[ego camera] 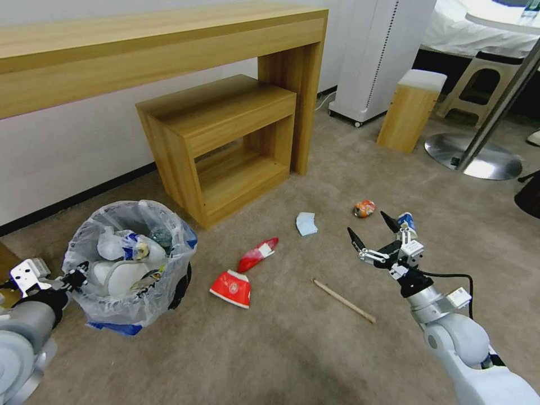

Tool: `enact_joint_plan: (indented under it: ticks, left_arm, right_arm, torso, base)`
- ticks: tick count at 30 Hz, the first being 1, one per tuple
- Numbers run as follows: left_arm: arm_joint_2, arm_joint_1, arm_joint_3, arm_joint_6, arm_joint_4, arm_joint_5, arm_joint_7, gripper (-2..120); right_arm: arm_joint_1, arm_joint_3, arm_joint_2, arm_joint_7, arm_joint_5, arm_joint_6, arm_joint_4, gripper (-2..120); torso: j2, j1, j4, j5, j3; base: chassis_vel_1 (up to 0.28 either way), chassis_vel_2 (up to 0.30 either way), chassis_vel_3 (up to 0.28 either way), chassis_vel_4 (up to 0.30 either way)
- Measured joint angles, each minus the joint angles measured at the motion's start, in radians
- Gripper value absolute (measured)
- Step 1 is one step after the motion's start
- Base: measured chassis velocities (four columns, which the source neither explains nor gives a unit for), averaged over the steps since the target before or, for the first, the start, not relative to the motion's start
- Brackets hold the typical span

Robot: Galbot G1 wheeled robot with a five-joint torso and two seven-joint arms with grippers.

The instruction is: Pick up the trash bin and place the garbage on the floor into it.

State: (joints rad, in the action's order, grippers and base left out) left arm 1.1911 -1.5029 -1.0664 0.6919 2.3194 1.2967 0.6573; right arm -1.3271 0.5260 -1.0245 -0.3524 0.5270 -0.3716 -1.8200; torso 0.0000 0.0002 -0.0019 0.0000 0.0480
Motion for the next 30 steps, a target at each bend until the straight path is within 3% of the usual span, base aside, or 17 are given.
enact_joint_plan:
  ticks: [6, 12, 15, 16, 20, 21, 24, 25, 28, 30]
  left_arm:
    - [0.007, -0.002, 0.002, 0.0, -0.007, -0.004, -0.009, 0]
    - [0.007, -0.006, -0.002, 0.001, -0.004, -0.002, -0.012, 0]
    - [0.011, -0.01, -0.001, 0.002, 0.007, -0.001, -0.012, 0]
    - [0.011, -0.01, -0.001, 0.002, 0.007, -0.001, -0.012, 0]
    - [0.018, -0.015, 0.001, 0.003, 0.021, -0.003, -0.01, 0]
    - [0.018, -0.015, 0.001, 0.003, 0.021, -0.003, -0.01, 0]
    - [0.027, -0.019, 0.003, 0.004, 0.031, -0.008, -0.007, 0]
    - [0.027, -0.019, 0.003, 0.004, 0.031, -0.008, -0.007, 0]
    - [0.042, -0.025, 0.012, 0.004, 0.04, -0.023, -0.007, 0]
    - [0.049, -0.026, 0.018, 0.004, 0.042, -0.032, -0.007, 0]
  right_arm:
    - [0.007, -0.028, 0.012, 0.026, -0.028, 0.006, 0.007, 100]
    - [0.023, -0.064, 0.042, 0.059, -0.085, 0.071, 0.016, 100]
    - [0.043, -0.08, 0.068, 0.061, -0.195, 0.2, 0.041, 100]
    - [0.043, -0.08, 0.068, 0.061, -0.195, 0.2, 0.041, 100]
    - [0.065, -0.12, 0.118, 0.065, -0.311, 0.449, 0.046, 100]
    - [0.065, -0.12, 0.118, 0.065, -0.311, 0.449, 0.046, 100]
    - [0.102, -0.162, 0.145, 0.058, -0.338, 0.596, 0.066, 100]
    - [0.102, -0.162, 0.145, 0.058, -0.338, 0.596, 0.066, 100]
    - [0.149, -0.182, 0.155, -0.034, -0.349, 0.733, 0.111, 100]
    - [0.164, -0.185, 0.155, -0.07, -0.354, 0.76, 0.13, 100]
  torso:
    - [0.0, 0.0, 0.0001, -0.0001, 0.0]
    - [0.0, 0.0, -0.0001, -0.0001, 0.0]
    - [0.0, 0.0, 0.0002, 0.0001, 0.0]
    - [0.0, 0.0, 0.0002, 0.0001, 0.0]
    - [0.0, 0.0, -0.0001, 0.0001, 0.0]
    - [0.0, 0.0, -0.0001, 0.0001, 0.0]
    - [0.0, 0.0, -0.0001, 0.0, 0.0]
    - [0.0, 0.0, -0.0001, 0.0, 0.0]
    - [0.0, 0.0, 0.0, 0.0001, 0.0]
    - [0.0, 0.0, 0.0, 0.0, 0.0]
  base:
    - [-0.033, 0.057, 0.026, -0.039]
    - [0.0, 0.0, 0.0, 0.0]
    - [0.0, 0.0, 0.0, 0.0]
    - [0.0, 0.0, 0.0, 0.0]
    - [0.0, 0.0, 0.0, 0.0]
    - [0.0, 0.0, 0.0, 0.0]
    - [0.0, 0.0, 0.0, 0.0]
    - [0.0, 0.0, 0.0, 0.0]
    - [0.0, 0.0, 0.0, 0.0]
    - [0.0, 0.0, 0.0, 0.0]
